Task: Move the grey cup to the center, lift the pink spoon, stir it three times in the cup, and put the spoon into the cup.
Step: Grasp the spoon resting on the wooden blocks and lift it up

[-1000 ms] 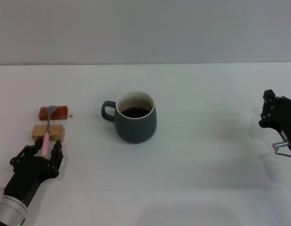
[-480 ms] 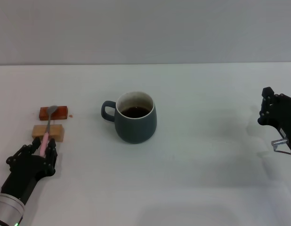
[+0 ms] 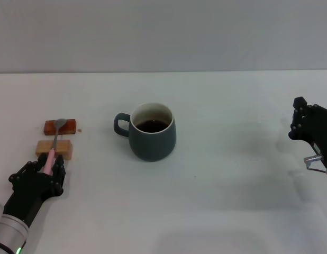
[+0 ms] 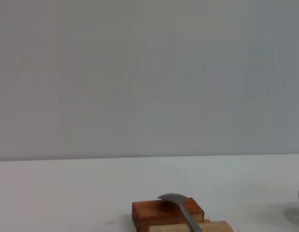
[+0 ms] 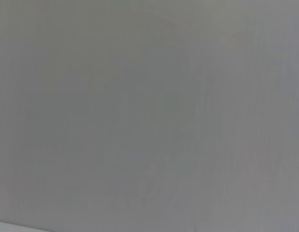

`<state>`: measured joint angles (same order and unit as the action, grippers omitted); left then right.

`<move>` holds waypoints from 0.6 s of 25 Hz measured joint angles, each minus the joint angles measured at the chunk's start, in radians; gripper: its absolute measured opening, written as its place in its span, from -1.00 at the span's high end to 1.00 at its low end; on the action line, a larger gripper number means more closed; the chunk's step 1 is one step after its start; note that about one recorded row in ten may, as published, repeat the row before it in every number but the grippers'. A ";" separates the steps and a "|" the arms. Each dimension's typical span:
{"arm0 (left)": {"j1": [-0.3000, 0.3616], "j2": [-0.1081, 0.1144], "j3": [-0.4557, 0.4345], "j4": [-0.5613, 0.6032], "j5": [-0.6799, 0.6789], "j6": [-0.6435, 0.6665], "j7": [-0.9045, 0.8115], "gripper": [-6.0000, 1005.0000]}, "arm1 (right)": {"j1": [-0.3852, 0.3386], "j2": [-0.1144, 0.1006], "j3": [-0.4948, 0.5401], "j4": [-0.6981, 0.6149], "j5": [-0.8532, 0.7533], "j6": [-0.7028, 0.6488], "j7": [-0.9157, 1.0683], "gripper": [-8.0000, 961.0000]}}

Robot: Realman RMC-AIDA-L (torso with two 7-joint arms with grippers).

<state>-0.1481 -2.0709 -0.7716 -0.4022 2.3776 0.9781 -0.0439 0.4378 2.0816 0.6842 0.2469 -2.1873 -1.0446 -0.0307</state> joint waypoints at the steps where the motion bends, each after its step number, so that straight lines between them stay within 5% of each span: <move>1: 0.000 0.000 0.000 0.000 0.000 0.000 0.000 0.29 | 0.000 0.000 0.000 0.000 0.000 0.000 0.000 0.99; 15: 0.009 0.000 0.002 -0.007 0.000 0.006 0.003 0.33 | -0.011 0.002 -0.003 0.009 0.000 -0.002 0.000 0.98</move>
<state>-0.1396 -2.0708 -0.7693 -0.4089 2.3777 0.9838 -0.0405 0.4271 2.0831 0.6811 0.2558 -2.1873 -1.0471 -0.0307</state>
